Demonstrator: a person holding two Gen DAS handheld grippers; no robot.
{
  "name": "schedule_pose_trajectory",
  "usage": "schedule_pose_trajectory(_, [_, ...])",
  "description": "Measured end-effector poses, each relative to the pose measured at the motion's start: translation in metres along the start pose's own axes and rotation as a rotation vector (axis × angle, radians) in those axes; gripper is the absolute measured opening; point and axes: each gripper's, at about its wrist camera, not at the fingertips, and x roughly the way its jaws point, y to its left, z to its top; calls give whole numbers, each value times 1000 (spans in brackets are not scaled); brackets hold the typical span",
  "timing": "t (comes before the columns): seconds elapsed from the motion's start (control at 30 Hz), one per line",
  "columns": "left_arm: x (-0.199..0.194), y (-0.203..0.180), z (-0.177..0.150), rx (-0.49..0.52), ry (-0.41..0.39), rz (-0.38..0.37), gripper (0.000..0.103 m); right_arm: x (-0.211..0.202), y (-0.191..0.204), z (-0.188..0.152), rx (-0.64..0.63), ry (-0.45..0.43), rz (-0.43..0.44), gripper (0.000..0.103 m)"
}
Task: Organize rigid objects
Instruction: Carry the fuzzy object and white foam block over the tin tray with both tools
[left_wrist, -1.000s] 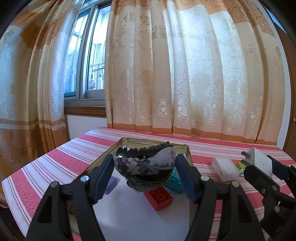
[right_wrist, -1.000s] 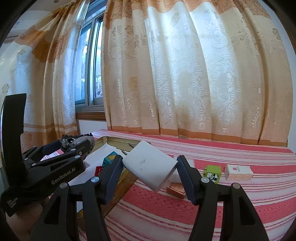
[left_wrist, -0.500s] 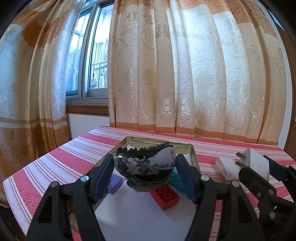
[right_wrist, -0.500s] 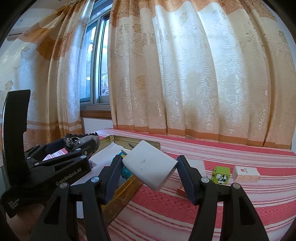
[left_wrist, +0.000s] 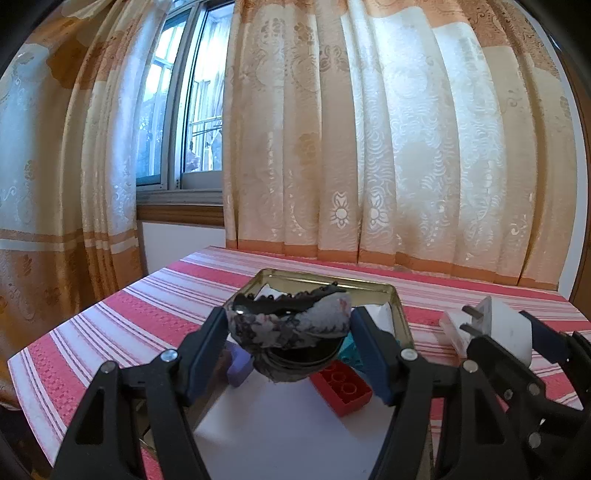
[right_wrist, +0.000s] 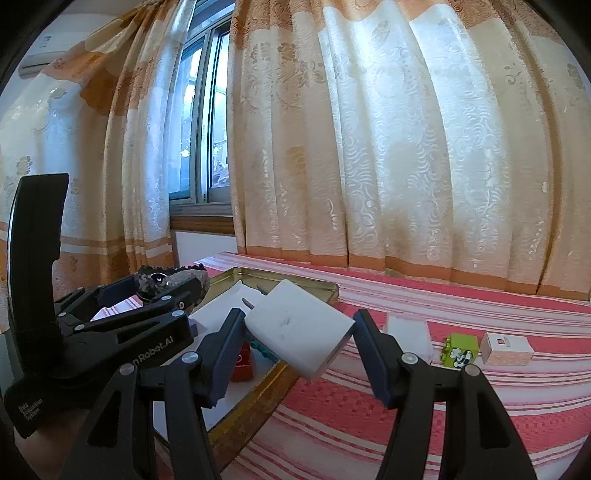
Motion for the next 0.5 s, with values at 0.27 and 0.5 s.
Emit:
schedule_pose_trajectory(0.27, [3, 3, -1, 2, 11, 15, 68, 4, 5, 1, 0, 4, 13, 63])
schedule_pose_trajectory(0.5, [7, 9, 0, -7, 27, 20, 68, 8, 10, 1, -9, 7, 24, 63])
